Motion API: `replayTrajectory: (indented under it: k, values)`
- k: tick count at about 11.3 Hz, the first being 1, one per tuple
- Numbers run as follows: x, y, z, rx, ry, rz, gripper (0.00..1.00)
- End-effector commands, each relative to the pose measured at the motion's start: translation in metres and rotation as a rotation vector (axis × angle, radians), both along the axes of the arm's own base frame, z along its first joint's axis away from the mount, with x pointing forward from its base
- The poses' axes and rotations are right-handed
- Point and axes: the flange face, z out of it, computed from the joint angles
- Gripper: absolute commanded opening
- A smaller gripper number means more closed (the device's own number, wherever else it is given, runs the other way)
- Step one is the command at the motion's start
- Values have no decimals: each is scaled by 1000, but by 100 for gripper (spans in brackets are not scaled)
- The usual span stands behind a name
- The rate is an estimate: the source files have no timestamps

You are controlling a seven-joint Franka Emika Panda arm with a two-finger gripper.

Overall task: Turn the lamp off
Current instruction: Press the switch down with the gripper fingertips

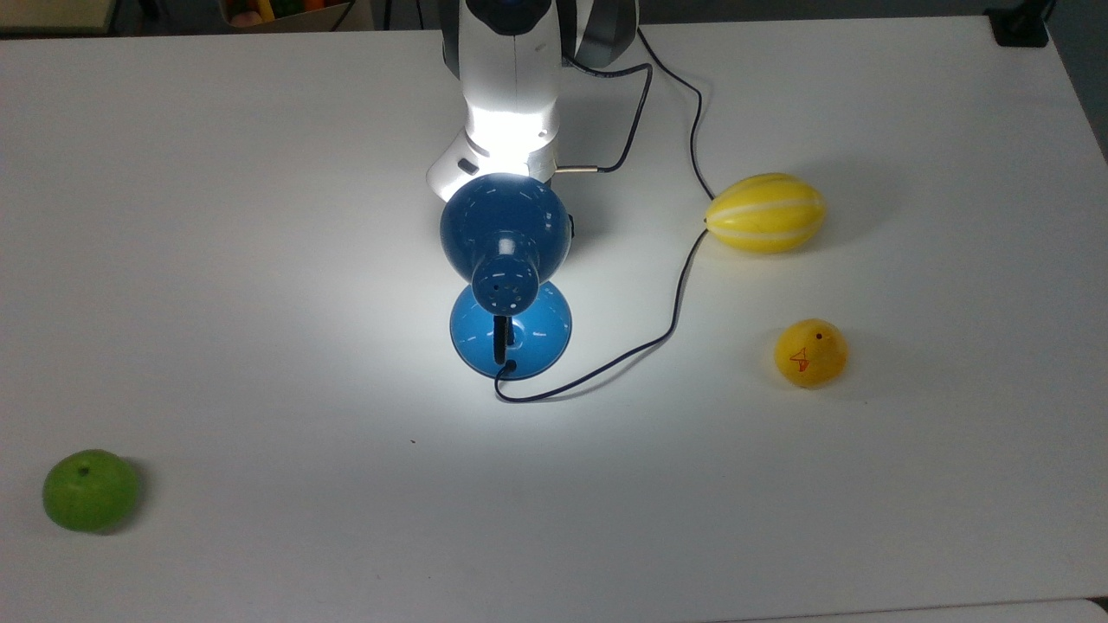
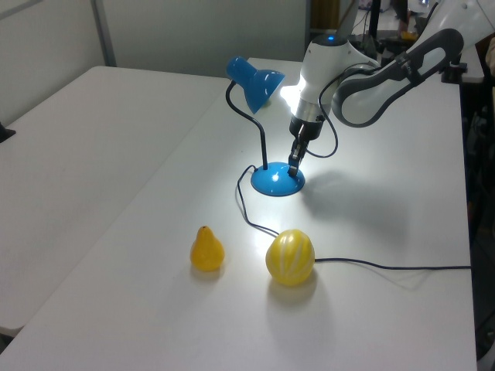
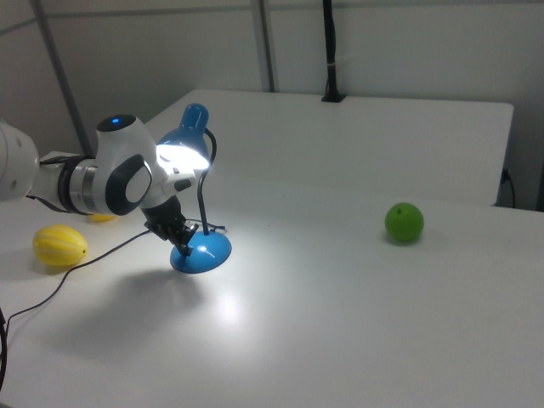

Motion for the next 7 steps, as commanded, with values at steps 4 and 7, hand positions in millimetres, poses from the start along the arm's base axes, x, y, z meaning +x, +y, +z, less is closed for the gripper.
replayTrajectory:
  k: [4,7]
  values:
    - [-7,-7,-11,-13,22,-16,0]
    - [-14,-8,-21,-19,52,-16,0]
